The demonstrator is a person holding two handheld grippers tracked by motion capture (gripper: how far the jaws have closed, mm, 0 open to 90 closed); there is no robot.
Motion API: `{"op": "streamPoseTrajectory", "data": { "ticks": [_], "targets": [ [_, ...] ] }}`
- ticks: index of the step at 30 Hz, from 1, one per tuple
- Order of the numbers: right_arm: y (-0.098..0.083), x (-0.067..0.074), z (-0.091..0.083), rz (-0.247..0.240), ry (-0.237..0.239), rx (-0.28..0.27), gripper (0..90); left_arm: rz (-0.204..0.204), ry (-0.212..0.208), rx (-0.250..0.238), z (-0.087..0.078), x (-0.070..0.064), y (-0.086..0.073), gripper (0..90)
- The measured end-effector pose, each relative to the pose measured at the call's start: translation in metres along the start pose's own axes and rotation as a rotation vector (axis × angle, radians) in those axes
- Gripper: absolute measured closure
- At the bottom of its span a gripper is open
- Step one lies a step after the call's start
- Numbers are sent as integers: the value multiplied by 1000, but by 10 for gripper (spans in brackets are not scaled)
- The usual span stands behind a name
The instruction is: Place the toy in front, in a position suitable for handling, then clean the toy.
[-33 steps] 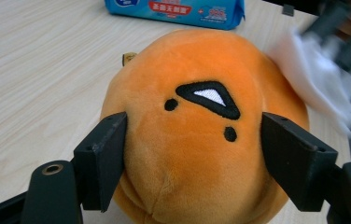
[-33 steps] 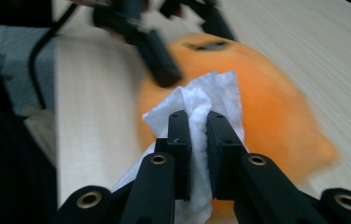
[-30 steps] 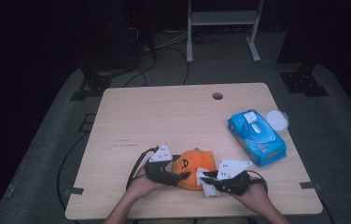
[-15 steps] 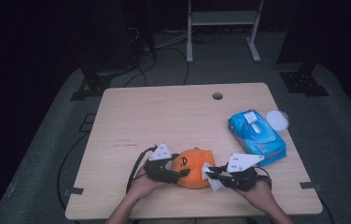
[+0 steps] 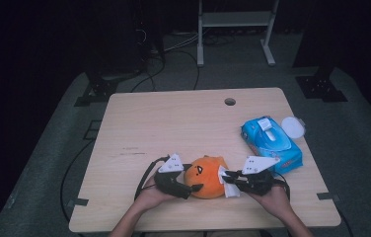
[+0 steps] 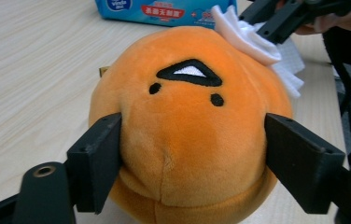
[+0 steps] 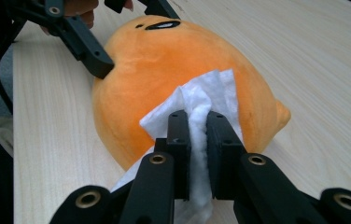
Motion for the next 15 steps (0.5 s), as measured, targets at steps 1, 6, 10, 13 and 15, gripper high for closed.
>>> {"op": "streamPoseTrajectory", "data": {
  "ticks": [1, 6, 10, 13, 15],
  "targets": [
    [1, 1, 0, -1, -4, 0, 800, 1, 5, 1, 0, 0, 0, 233],
    [30, 25, 7, -60, 60, -74, 800, 17, 22, -10, 4, -5, 2, 234],
    [35, 28, 18, -135, 30, -16, 801, 61, 44, 8, 4, -8, 1, 244],
    [31, 19, 15, -91, 19, -29, 802, 31, 23, -10, 3, -4, 0, 251],
    [25, 12, 10, -80, -11, -21, 802, 20, 19, -10, 3, -3, 0, 251]
  ]
}}
Point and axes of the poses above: each handheld gripper's, and its own axes: z roughly forward along the jaws, y roughly out of its top, x roughly to its left, the point moved 5 cm from there along z, roughly forward along the jaws, and after that the axes turned 15 degrees about -z, right-handed, at the moved point
